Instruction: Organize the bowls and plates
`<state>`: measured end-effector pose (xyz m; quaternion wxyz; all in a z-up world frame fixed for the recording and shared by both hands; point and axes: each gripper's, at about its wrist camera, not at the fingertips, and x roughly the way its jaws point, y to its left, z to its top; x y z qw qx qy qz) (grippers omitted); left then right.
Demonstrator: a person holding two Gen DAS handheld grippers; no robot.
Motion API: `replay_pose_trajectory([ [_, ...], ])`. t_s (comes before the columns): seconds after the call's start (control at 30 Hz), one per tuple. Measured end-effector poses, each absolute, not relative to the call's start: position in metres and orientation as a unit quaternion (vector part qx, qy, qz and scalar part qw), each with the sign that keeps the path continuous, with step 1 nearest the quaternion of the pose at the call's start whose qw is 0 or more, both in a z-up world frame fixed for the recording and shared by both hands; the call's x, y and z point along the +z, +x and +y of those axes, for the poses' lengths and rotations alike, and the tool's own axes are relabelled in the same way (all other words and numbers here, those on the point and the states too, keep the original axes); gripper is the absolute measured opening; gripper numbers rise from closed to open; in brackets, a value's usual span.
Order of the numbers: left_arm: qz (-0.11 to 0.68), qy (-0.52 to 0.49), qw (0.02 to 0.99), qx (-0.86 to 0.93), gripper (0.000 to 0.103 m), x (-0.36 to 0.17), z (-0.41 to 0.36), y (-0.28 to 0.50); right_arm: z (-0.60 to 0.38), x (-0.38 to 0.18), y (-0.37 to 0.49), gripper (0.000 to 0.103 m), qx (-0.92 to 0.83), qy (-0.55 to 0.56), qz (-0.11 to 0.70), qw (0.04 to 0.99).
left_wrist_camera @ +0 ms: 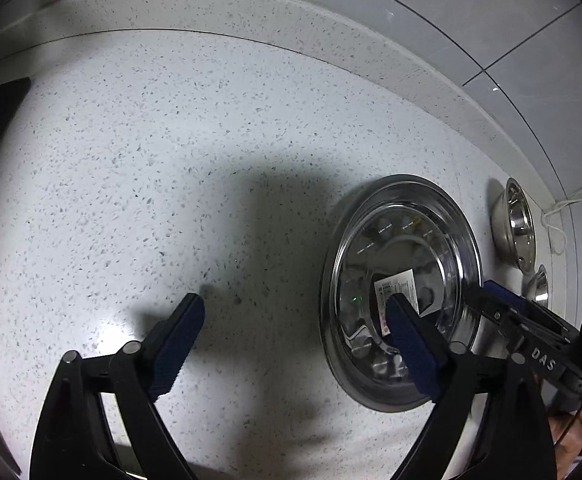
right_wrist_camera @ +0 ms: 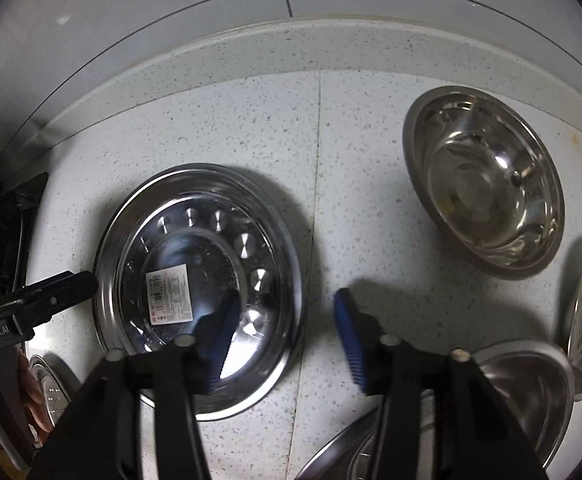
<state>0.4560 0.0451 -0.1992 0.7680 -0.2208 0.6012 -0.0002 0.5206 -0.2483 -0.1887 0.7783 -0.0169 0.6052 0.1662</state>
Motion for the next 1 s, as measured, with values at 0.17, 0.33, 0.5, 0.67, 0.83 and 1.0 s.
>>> replay_pose_trajectory([
  [0.17,0.603,-0.211,0.769,0.000,0.093,-0.206,0.031,0.464,-0.242,-0.193,0.526,0.061,0.147,-0.046,0.614,0.774],
  [0.33,0.600,-0.200,0.774,0.003,0.094,-0.210,0.019,0.471,-0.237,-0.194,0.532,0.061,0.152,-0.053,0.617,0.770],
  [0.5,0.613,-0.185,0.768,-0.005,0.094,-0.213,0.008,0.474,-0.227,-0.199,0.539,0.061,0.174,-0.051,0.625,0.759],
  [0.67,0.622,-0.169,0.764,-0.008,0.093,-0.216,-0.006,0.478,-0.217,-0.206,0.537,0.063,0.193,-0.054,0.628,0.752],
  [0.83,0.626,-0.152,0.765,-0.006,0.075,-0.219,-0.024,0.480,-0.202,-0.206,0.536,0.059,0.175,-0.075,0.640,0.744],
  [1.0,0.634,-0.178,0.752,-0.014,0.011,-0.222,-0.029,0.479,-0.196,-0.204,0.535,0.011,0.169,-0.060,0.640,0.747],
])
